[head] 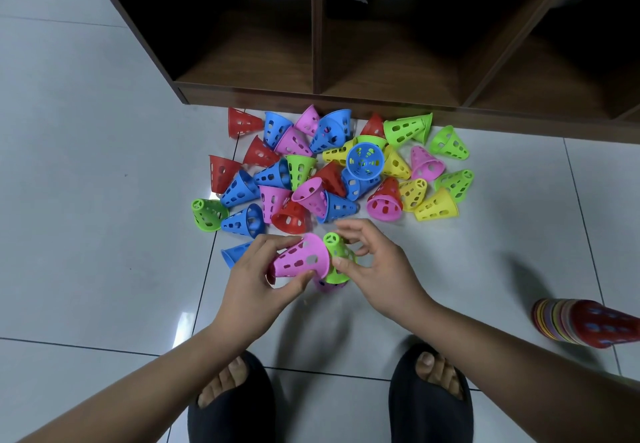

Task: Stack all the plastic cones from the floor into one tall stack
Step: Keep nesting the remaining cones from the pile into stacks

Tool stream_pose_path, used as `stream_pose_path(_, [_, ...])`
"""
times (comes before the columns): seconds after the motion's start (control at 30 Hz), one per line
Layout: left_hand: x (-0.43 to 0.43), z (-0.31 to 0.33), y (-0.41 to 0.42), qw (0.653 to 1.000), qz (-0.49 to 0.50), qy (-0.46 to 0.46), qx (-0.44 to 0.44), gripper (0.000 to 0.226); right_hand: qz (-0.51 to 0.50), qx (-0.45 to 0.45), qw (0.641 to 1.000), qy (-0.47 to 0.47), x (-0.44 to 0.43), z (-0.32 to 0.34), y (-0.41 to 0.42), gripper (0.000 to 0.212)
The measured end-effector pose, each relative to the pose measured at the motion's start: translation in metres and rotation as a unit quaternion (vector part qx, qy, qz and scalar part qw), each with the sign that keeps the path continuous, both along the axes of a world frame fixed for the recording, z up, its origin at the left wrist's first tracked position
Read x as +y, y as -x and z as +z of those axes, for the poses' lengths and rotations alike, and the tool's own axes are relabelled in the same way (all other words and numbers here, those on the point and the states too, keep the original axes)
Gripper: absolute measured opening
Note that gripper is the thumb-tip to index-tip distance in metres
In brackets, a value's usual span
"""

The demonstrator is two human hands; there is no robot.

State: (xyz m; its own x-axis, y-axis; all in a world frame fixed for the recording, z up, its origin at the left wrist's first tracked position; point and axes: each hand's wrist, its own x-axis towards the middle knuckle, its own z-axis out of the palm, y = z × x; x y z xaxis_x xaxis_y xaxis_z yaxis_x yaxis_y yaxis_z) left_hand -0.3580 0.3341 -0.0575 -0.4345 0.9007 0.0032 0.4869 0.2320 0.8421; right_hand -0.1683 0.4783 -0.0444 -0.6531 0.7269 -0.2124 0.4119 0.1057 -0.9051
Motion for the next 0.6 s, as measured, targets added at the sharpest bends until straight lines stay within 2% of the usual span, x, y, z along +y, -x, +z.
stream_pose_path(0.23, [0.007, -0.002, -0.009, 0.999, -0.036, -0.001, 0.025, 0.051, 0.063, -0.068, 0.995, -0.025, -0.006, -0.025, -0.013, 0.064])
stream_pose_path(0.4, [0.004, -0.01, -0.006, 0.997, -0.059, 0.019, 0.045, 0.055, 0.021, -0.113, 0.993, -0.024, -0.011, -0.045, -0.026, 0.06])
stream_pose_path(0.5, [-0.004, -0.012, 0.005, 0.996, -0.054, 0.033, 0.067, 0.05, 0.012, -0.118, 0.991, -0.069, -0.001, -0.048, -0.034, 0.058])
stream_pose_path(0.6, [-0.01, -0.017, 0.026, 0.991, -0.04, 0.035, 0.126, 0.041, -0.013, -0.124, 0.982, -0.141, 0.024, -0.046, -0.041, 0.05])
